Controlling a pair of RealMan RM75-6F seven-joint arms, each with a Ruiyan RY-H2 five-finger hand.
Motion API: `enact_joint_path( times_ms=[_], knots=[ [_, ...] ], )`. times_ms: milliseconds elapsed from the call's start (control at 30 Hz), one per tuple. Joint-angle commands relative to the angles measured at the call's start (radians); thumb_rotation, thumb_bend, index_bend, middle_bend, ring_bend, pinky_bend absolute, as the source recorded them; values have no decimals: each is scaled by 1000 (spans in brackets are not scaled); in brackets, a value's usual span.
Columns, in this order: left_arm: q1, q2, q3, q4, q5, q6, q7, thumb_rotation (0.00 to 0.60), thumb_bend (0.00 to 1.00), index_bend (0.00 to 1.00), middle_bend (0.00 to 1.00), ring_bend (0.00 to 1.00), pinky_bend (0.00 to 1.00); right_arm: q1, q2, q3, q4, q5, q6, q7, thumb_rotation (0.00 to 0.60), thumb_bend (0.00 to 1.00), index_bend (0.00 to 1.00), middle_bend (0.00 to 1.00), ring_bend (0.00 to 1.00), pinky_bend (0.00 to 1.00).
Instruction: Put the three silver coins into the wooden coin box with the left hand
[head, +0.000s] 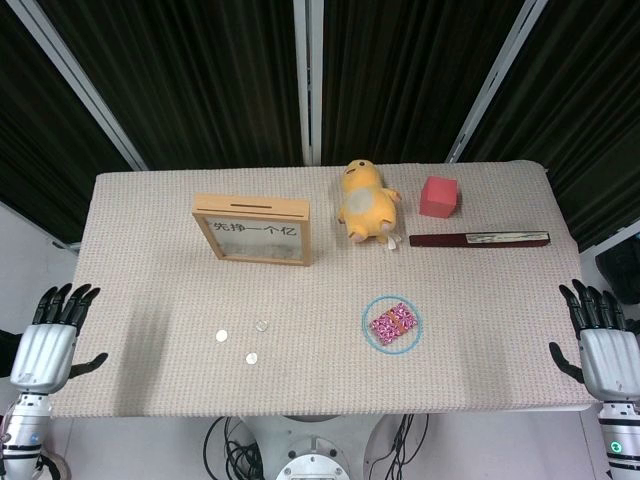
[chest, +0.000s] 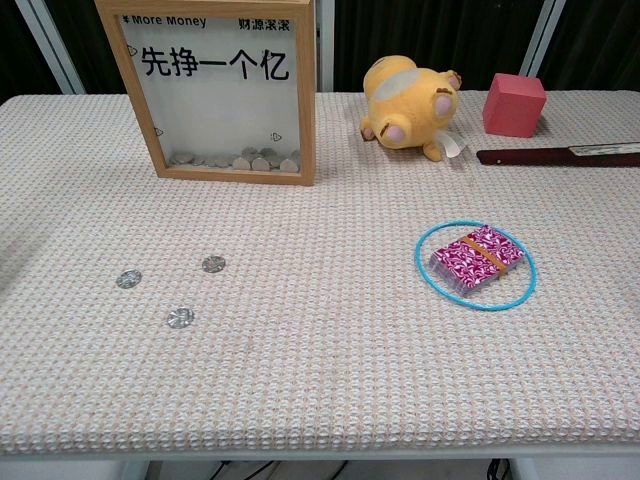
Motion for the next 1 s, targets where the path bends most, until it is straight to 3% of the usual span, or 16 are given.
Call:
enact_joint_path(
  times_ms=[33, 233, 500, 767, 1000],
  knots=[
    [0, -1, 1, 1, 1, 0, 0, 600, 81, 105, 74, 0, 48, 1, -2, 2, 3, 1, -1, 2, 600, 245, 0, 0, 0, 0],
    [-4, -6, 14, -4, 26, -4, -14, 600, 81, 105, 77, 0, 48, 1, -5, 1, 8, 1, -2, 4, 600, 246, 0, 0, 0, 0],
    [-66, -47, 30, -11, 66, -100, -17, 600, 81, 114, 98, 0, 66, -2, 3, 9, 4, 12, 2, 9, 600, 247, 0, 0, 0, 0],
    [-157, -169, 25, 38, 82, -222, 9, 600, 82, 166, 144, 33, 117, -12, 16, 9, -1, 18, 9, 29, 600, 249, 0, 0, 0, 0],
    [-203, -290, 24, 135, 93, -261, -1, 600, 104, 229, 153, 33, 112, -27, 26, 9, 5, 21, 27, 46, 600, 258, 0, 0, 0, 0]
  ],
)
